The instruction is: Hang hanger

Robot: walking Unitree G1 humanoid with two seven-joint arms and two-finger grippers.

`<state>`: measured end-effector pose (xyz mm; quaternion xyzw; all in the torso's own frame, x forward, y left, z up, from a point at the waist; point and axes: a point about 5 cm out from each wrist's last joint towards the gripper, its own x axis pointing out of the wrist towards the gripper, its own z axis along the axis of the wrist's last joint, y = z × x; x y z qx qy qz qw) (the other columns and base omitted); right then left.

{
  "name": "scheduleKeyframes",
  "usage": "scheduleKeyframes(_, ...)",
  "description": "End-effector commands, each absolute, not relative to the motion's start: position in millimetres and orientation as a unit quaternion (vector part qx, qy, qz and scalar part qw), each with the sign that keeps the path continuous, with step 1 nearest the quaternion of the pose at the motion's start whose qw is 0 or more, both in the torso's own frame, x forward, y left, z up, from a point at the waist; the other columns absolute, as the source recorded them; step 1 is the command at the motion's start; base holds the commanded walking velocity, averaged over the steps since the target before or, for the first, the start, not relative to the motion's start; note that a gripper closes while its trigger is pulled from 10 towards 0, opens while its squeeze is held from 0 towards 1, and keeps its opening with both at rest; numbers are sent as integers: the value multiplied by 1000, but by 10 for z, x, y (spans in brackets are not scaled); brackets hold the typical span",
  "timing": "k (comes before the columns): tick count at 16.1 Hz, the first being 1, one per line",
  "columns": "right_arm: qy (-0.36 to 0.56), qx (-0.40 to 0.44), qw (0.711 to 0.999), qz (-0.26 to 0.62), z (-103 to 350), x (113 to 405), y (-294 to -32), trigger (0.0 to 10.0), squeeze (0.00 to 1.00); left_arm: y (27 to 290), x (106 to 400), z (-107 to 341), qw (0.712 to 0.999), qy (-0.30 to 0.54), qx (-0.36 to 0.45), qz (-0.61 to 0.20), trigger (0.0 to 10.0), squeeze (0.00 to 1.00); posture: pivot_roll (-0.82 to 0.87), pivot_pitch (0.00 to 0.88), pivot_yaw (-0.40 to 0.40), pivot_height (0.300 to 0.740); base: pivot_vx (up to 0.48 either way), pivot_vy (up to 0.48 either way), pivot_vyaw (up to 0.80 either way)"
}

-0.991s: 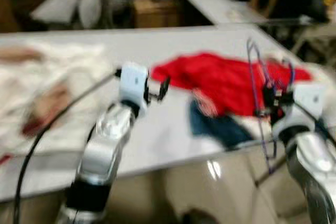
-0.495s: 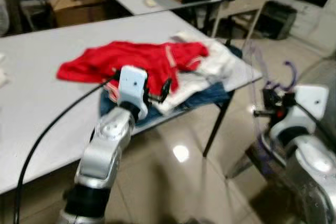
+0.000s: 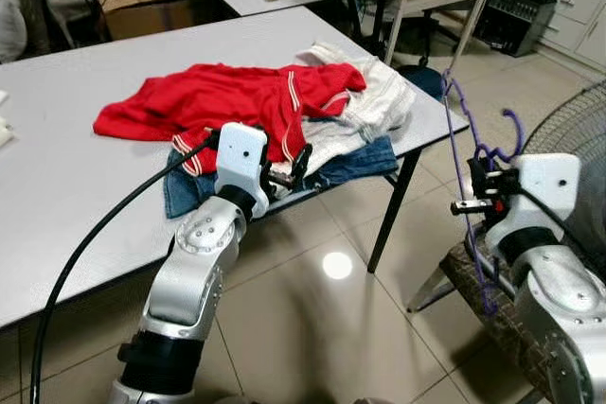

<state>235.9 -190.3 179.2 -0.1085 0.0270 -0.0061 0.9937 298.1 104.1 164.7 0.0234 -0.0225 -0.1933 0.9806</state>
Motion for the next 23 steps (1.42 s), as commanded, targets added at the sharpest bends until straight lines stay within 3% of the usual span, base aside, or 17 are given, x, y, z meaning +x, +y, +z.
scheduleKeyframes(1,23,-109,994,0,1787,2356,-1892,10000,0,1079,2984,1612,982,-14,31,-186,10000,0,-104,44,-27,740,304,0,0)
scheduleKeyframes(4,39,-57,997,28,1761,2342,-1859,10000,0,1067,2979,1615,981,-15,31,-190,10000,0,-104,44,-27,740,314,0,-267)
scheduleKeyframes(10,25,-67,996,44,1775,2317,-1825,10000,0,952,2956,1534,970,12,61,-233,10000,0,-107,42,-24,740,161,0,-267)
scheduleKeyframes(11,25,-70,996,47,1776,2315,-1820,10000,0,968,2968,1525,970,14,66,-233,10000,1000,-108,40,-15,740,0,0,0)
scheduleKeyframes(15,30,-70,994,78,1771,2286,-1795,10000,0,1093,3082,1538,976,10,123,-178,10000,1000,-112,39,-8,740,0,0,0)
scheduleKeyframes(16,31,-77,992,95,1770,2278,-1778,10000,0,1099,3100,1515,977,19,123,-172,10000,706,-113,39,-9,740,0,0,0)
scheduleKeyframes(17,32,-78,991,106,1771,2270,-1775,10000,0,1068,3118,1511,978,22,101,-179,10000,0,-114,39,-11,740,0,0,0)
scheduleKeyframes(19,36,-83,989,113,1762,2263,-1804,10000,0,974,3159,1519,977,27,64,-199,10000,0,-113,39,-13,740,0,0,0)
scheduleKeyframes(23,44,-101,987,115,1740,2246,-1831,10000,0,905,3256,1444,975,44,83,-203,10000,0,-129,32,-7,740,0,0,0)
